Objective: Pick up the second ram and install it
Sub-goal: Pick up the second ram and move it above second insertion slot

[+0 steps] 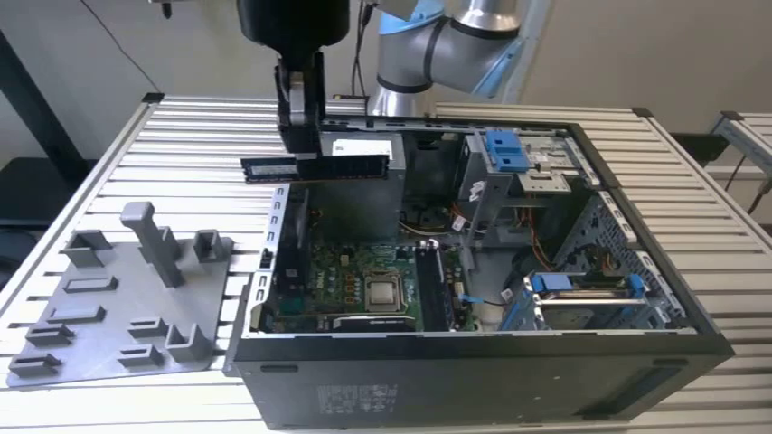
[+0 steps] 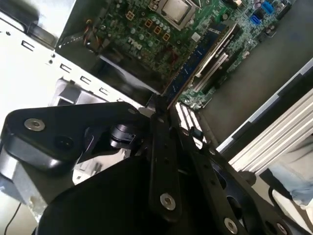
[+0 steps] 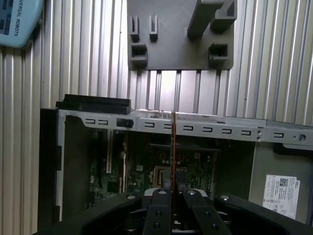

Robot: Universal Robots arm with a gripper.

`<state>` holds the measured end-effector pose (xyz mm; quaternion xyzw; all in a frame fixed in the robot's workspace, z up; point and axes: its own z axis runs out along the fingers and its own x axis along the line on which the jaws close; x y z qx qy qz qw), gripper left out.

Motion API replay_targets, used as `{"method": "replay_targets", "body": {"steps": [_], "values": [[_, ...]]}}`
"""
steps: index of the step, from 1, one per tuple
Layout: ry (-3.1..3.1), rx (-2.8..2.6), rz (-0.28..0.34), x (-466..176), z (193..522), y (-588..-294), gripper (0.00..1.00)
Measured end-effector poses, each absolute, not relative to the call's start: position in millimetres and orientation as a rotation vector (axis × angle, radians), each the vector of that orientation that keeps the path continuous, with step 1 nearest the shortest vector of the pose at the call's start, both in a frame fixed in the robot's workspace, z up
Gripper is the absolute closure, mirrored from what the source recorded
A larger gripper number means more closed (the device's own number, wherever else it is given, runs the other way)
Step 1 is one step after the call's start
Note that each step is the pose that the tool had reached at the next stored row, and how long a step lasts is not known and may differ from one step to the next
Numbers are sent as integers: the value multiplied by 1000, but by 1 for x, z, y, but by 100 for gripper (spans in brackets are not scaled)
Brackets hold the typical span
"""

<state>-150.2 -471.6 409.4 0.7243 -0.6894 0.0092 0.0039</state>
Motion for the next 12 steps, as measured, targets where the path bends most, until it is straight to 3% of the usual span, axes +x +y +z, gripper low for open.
{"method": "replay_targets", "body": {"steps": [12], "values": [[-2173, 2257, 28, -120, 408, -472, 86]]}}
